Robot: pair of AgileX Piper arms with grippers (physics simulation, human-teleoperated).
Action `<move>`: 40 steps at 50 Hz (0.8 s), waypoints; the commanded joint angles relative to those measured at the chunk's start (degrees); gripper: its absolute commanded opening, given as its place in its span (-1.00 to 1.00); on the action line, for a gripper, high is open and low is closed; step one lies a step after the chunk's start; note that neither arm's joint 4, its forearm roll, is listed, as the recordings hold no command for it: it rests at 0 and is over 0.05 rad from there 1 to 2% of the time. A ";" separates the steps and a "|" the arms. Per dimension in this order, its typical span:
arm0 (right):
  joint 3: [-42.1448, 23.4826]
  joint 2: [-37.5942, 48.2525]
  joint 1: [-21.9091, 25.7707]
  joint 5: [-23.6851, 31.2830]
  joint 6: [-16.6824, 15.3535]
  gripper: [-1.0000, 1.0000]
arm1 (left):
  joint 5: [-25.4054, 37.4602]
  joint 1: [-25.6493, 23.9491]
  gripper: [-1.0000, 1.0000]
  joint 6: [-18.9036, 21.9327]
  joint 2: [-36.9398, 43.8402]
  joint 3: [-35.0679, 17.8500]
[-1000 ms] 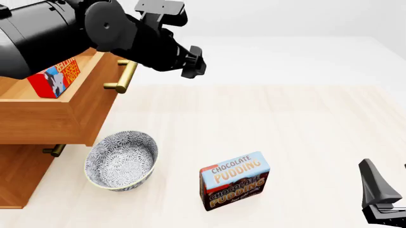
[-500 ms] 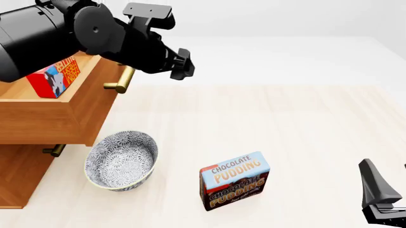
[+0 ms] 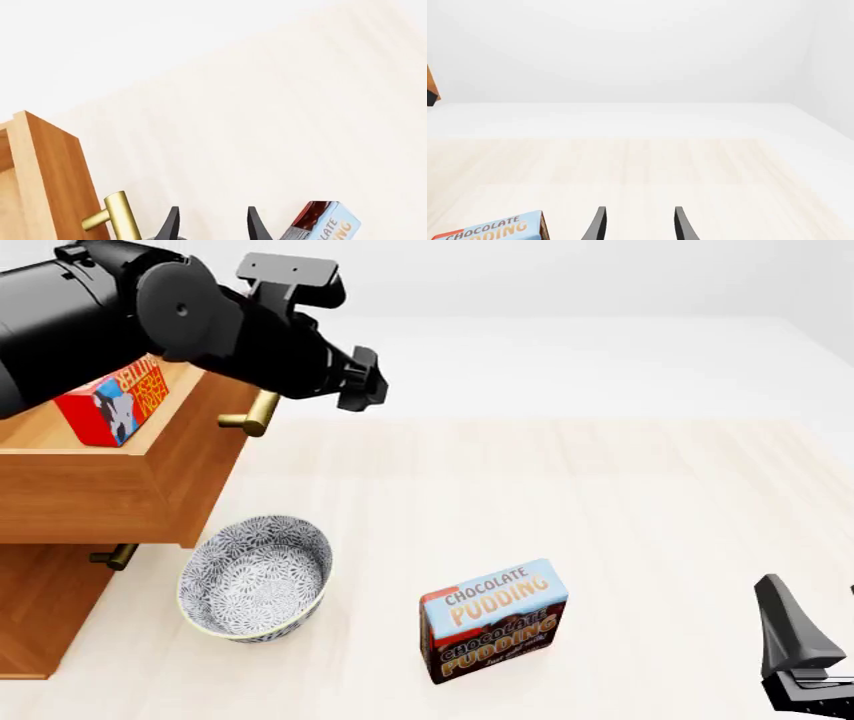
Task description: Put the butter at the back in the top drawer of the cabinet and close it.
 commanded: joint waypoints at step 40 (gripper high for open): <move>0.00 0.00 0.00 0.00 0.00 1.00 | -3.20 6.36 1.00 0.40 0.32 5.78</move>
